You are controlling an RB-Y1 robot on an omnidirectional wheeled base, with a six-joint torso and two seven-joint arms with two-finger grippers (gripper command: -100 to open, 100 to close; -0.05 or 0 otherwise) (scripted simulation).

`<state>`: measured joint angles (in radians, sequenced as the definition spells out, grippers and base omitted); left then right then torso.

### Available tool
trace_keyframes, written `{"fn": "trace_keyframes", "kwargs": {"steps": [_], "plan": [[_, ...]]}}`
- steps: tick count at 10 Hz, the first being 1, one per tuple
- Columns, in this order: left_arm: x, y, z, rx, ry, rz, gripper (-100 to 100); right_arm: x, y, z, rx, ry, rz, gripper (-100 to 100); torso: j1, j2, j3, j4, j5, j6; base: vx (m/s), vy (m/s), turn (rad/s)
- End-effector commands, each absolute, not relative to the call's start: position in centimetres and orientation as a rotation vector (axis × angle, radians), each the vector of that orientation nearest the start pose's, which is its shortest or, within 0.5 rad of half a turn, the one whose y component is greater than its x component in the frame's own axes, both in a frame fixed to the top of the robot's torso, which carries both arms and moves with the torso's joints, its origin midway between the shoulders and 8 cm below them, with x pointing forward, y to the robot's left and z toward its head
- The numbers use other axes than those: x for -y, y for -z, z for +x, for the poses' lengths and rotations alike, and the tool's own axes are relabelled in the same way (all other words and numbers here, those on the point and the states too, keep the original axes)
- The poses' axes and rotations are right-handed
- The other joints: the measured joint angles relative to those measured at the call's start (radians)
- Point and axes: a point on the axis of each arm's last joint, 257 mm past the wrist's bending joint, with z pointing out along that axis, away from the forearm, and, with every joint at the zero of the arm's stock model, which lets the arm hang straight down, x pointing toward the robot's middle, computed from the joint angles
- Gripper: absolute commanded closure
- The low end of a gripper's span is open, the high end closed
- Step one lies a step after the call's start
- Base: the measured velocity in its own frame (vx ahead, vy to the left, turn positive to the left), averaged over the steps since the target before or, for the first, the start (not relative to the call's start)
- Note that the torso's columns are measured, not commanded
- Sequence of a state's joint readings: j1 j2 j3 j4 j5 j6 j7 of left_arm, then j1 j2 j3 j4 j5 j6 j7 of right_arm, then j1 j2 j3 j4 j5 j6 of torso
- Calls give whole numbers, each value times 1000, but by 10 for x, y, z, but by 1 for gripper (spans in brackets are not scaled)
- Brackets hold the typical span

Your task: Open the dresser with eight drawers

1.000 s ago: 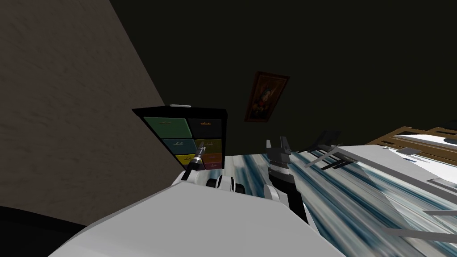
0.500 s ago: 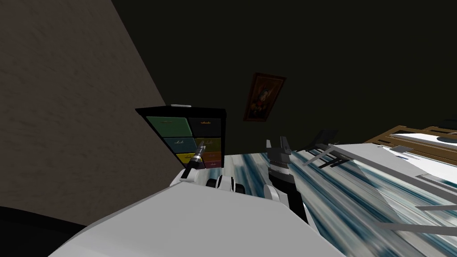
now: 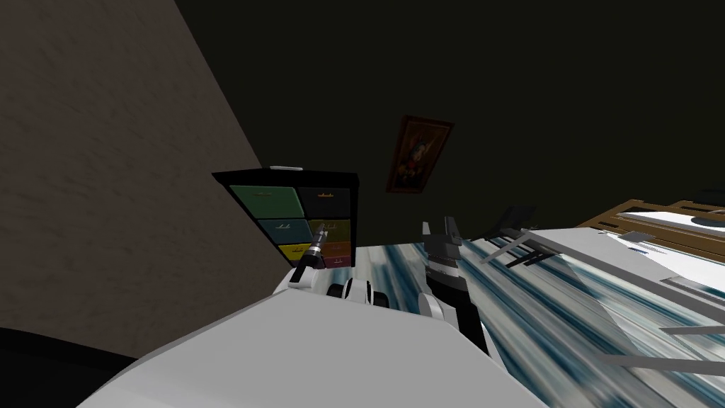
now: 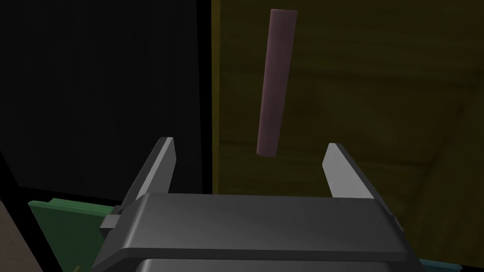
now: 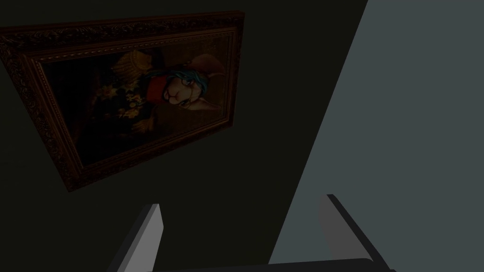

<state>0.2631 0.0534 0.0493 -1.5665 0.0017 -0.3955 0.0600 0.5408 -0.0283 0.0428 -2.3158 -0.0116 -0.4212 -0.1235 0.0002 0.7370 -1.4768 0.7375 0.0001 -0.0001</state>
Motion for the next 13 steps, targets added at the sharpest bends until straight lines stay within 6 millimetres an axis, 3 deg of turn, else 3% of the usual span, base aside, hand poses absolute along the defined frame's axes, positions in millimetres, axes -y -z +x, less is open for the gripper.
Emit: {"fn": "trace_keyframes", "kwargs": {"steps": [1,6,7,13], "plan": [[-300,247,450,-1030,1177,-1136,100,269,-11,349,-649,-1434,769,0,-1,3,2,1,0,0,-87,-29,16],[-298,243,446,-1031,1182,-1132,100,269,-11,349,-649,-1434,769,0,0,2,1,1,0,0,-164,-35,10],[-304,242,445,-1052,1168,-1107,-100,269,-11,349,-649,-1434,769,0,1,-5,-3,-1,0,0,-14,-2,-5],[-312,251,452,-1090,1134,-1091,-100,269,-11,349,-649,-1433,769,0,0,-1,0,0,0,0,128,21,-17]]}}
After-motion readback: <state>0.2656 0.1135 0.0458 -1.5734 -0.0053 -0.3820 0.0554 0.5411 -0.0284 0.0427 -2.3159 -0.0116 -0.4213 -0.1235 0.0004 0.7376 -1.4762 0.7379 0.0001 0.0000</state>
